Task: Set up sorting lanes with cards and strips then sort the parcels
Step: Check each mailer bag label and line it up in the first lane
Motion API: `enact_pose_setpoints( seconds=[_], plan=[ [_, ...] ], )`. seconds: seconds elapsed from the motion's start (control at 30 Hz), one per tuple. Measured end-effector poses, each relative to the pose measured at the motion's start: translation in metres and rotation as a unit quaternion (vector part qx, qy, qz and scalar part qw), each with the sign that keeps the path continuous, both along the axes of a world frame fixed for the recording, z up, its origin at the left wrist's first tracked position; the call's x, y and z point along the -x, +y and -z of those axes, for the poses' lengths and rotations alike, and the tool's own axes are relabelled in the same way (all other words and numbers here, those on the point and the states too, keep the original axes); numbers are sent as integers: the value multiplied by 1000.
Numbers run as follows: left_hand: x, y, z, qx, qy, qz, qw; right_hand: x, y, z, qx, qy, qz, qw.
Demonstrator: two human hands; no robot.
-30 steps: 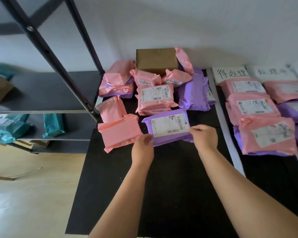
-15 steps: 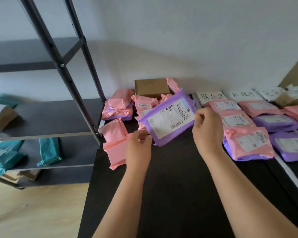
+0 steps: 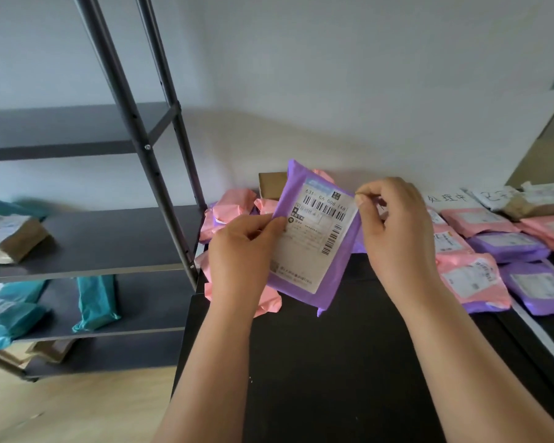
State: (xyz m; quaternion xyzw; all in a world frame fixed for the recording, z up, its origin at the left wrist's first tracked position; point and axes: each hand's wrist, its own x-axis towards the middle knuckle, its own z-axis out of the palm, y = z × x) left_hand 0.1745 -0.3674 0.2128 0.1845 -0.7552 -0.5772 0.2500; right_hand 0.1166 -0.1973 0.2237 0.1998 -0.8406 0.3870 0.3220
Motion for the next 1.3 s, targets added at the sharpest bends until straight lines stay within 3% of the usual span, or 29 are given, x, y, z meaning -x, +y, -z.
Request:
enact_pose_setpoints(
  seconds=[0.17, 0.3, 0.4, 0.73, 1.0, 1.3],
  plan=[
    [-10, -3, -13, -68, 41, -42, 996, -8, -7, -5, 163, -124, 8, 979],
    [-19, -1, -24, -136, 82, -40, 987, -16, -12, -5, 184, -206, -67, 959],
    [-26, 1, -32, -176, 84, -14, 981, -23, -13, -5, 192, -187, -104, 958],
    [-34, 4, -44, -228, 108, 14, 968, -35, -6, -20, 235, -180, -70, 953],
    [-40, 5, -48, -221, 98, 29, 970, -41, -6, -27, 261, -199, -73, 942],
    [-43, 0, -50, -119, -11, 98, 988, -28, 1, -28, 294, -240, -30, 925]
  ],
)
